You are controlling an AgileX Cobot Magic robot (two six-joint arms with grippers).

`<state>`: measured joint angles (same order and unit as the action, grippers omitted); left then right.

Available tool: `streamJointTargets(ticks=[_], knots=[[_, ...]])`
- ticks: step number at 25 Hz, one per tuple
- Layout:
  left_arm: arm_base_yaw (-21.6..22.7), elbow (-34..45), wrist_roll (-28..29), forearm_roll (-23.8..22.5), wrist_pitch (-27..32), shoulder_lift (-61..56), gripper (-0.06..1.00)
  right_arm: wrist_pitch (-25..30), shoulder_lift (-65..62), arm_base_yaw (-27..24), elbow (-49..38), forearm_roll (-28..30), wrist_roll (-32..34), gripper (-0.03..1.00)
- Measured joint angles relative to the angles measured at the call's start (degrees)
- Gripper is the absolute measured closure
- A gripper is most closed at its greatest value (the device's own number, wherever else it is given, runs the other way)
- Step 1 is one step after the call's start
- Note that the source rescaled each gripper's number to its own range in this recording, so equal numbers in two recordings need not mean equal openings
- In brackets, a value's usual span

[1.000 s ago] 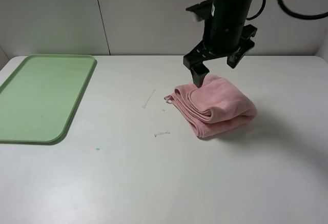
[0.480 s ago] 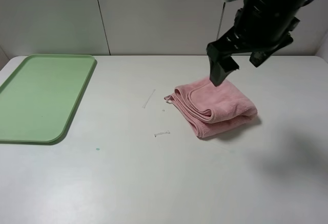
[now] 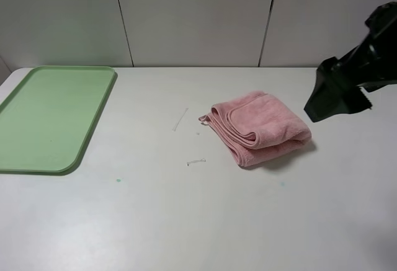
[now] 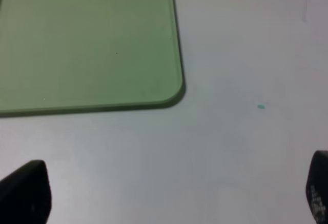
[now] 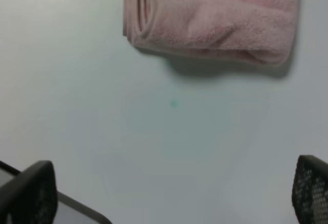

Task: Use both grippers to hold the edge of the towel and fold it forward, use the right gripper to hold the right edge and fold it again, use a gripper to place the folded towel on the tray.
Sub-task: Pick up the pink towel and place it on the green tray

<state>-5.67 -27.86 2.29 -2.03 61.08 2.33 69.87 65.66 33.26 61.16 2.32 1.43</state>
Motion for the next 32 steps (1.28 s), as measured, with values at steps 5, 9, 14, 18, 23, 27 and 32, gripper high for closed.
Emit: streamJointTargets(ticks=[5, 9, 14, 18, 23, 27, 32], knots=[[0.0, 0.0, 0.0, 0.0, 0.0, 0.0, -0.05, 0.1, -9.4, 0.0, -2.0, 0.0, 0.0, -0.03], [0.0, 0.0, 0.0, 0.0, 0.0, 0.0, -0.05, -0.1, -18.0, 0.2, -5.5, 0.0, 0.0, -0.03], [0.0, 0.0, 0.0, 0.0, 0.0, 0.0, -0.05, -0.2, -30.2, -4.0, -12.3, 0.0, 0.0, -0.03], [0.0, 0.0, 0.0, 0.0, 0.0, 0.0, -0.05, -0.9, -40.9, -12.2, -17.6, 0.5, 0.0, -0.03], [0.0, 0.0, 0.0, 0.0, 0.0, 0.0, -0.05, -5.9, -55.7, -22.1, -25.0, 0.6, 0.0, -0.03], [0.0, 0.0, 0.0, 0.0, 0.0, 0.0, -0.05, -10.0, -65.1, -29.1, -29.9, 0.7, -1.0, -0.03], [0.0, 0.0, 0.0, 0.0, 0.0, 0.0, -0.05, -10.5, -65.9, -33.0, -32.4, 0.7, -1.9, -0.03]])
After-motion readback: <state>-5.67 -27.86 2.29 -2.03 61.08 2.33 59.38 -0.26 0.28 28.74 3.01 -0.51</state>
